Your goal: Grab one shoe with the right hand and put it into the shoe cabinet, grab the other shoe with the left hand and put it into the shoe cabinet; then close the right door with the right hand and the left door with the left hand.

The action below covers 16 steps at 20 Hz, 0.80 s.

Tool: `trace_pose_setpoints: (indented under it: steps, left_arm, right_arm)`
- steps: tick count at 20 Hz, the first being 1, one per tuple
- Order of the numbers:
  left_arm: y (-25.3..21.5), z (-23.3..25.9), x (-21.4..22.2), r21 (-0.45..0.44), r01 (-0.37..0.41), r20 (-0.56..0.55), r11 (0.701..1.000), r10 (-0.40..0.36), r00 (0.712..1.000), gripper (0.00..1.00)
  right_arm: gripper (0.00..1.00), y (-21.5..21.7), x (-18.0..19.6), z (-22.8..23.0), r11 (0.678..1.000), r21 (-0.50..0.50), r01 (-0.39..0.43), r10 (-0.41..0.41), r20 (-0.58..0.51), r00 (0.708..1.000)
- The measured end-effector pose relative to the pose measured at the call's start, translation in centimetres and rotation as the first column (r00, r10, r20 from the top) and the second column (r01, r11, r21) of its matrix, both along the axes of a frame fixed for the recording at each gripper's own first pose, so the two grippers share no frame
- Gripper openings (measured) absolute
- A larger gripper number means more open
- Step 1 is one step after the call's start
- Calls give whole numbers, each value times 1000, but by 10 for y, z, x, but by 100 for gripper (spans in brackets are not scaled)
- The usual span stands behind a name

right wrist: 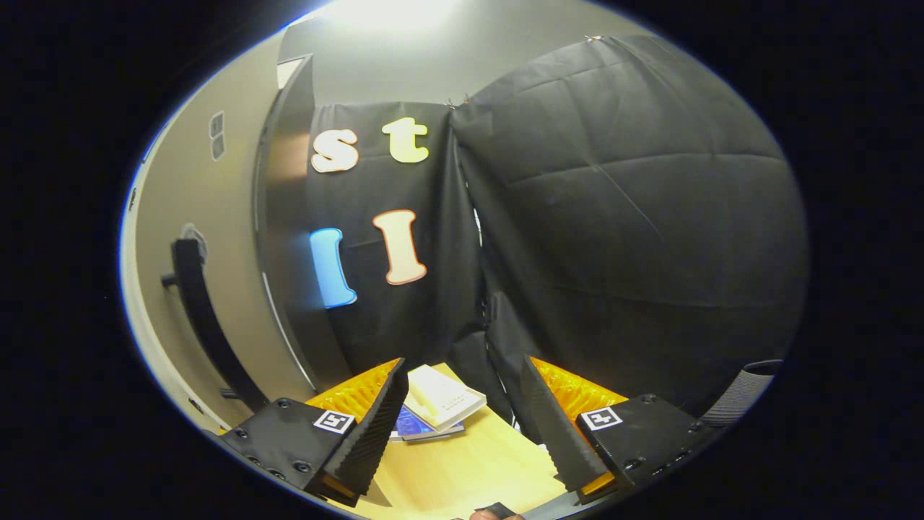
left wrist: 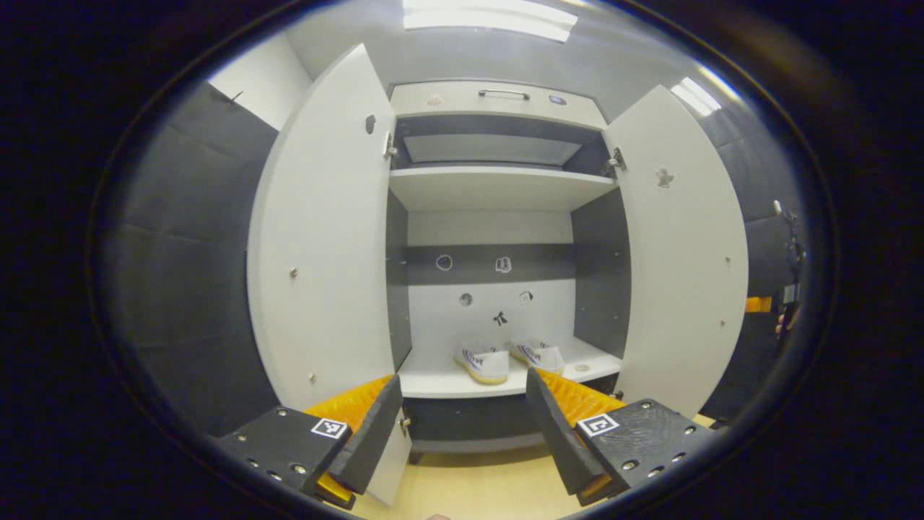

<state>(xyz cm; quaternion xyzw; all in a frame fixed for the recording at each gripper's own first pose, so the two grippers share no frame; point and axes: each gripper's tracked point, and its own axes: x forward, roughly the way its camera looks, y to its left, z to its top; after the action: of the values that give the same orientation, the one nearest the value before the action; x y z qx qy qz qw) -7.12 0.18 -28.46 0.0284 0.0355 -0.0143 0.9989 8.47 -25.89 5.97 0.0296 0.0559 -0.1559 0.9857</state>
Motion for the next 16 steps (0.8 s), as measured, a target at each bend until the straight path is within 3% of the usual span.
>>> trace_pose_setpoints:
  steps: [1,3,4,6,12,16]
  left_arm:
    - [3,-5,-6,-5,-9,-24,1000,9,1000,99]
    - [4,-11,-17,-35,-21,-66,999,19,998,99]
    - [3,-13,-19,-50,-26,-78,998,22,997,100]
    - [7,-10,-18,-54,-50,-67,997,46,997,97]
    - [18,-15,-29,-115,-137,-69,984,130,989,97]
    - [27,-22,-37,-131,-181,-93,975,169,981,99]
  right_arm:
    - [98,9,-1,7,1000,1,-24,24,14,1000]
    - [98,18,-3,10,999,-4,-48,48,15,999]
    - [92,25,-8,11,998,-6,-61,61,10,998]
    - [98,37,-9,17,995,-28,-93,94,11,996]
    - [98,82,-13,29,974,-102,-204,207,16,978]
    - [97,85,-14,32,969,-167,-180,185,17,983]
